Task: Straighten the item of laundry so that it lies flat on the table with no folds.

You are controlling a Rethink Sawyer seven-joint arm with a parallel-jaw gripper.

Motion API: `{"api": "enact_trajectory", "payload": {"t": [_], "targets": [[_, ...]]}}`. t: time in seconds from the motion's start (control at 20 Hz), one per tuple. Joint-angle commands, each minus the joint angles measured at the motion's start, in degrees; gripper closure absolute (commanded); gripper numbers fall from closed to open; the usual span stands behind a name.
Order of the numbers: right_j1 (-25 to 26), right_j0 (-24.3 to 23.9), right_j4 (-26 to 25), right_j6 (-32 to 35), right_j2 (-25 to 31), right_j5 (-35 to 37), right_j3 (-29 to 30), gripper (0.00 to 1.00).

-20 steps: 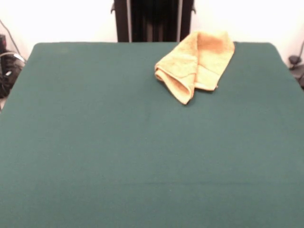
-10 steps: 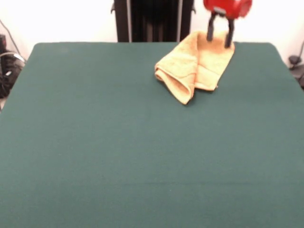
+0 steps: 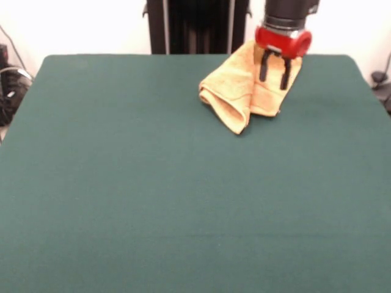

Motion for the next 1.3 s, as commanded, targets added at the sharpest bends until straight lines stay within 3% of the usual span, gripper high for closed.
{"api": "enact_trajectory", "payload": {"t": [0.05, 0.25, 0.45, 0.6, 1.0, 1.3], "targets": [[-17.0, -8.1, -2.1, -8.2, 6.6, 26.0, 4.6, 0.00], [-27.5, -10.4, -1.9, -12.9, 7.2, 44.2, 2.5, 0.00], [-30.9, -12.1, -0.7, -11.4, 8.8, 48.0, 2.3, 0.00], [-29.9, -13.2, -1.5, -11.3, 9.7, 45.1, 2.9, 0.00], [-17.1, -13.6, -12.4, -8.3, 8.9, 30.1, 3.0, 0.00], [-7.9, -14.2, -16.7, -2.4, 7.6, 16.7, 5.0, 0.00]]}}
